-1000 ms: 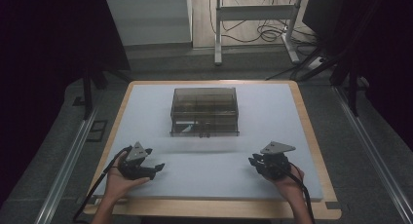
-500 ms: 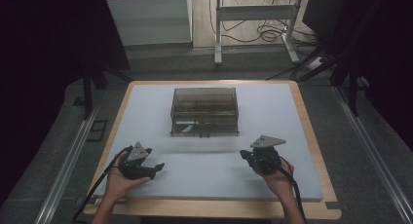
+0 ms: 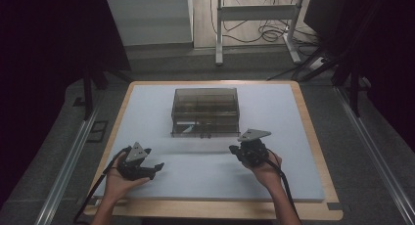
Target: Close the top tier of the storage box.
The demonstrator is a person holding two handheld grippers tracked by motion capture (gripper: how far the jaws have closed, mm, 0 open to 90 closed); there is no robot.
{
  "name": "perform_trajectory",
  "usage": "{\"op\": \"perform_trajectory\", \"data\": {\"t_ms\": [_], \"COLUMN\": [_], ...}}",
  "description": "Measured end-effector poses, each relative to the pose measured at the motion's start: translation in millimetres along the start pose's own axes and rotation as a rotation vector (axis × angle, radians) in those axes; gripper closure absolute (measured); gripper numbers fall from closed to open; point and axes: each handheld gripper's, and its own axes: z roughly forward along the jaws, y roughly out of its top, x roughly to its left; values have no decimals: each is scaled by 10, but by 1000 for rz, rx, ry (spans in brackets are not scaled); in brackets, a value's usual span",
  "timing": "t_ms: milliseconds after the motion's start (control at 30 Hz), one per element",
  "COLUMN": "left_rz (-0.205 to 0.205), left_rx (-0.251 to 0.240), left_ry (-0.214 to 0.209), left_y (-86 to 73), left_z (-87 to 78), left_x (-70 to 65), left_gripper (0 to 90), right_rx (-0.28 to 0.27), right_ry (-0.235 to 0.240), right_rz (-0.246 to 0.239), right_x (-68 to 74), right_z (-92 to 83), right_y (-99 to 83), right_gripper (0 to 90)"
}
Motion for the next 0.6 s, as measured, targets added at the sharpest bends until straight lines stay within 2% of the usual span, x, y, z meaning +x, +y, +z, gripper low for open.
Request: {"op": "perform_trajectory", "data": {"t_ms": [433, 600], "left_rz": [10, 26], "left_rx": [-4, -1], "left_ry": [4, 8], "left_y": [7, 35], "left_z": [-29, -26], "left_x": [-34, -61], "left_gripper": [258, 257], "right_rx": [-10, -9], "right_ry": [25, 33], "right_rz": [-15, -18], "right_x": [34, 55], "right_z": [155, 235], "right_y": [207, 271], "right_gripper": [886, 886]}}
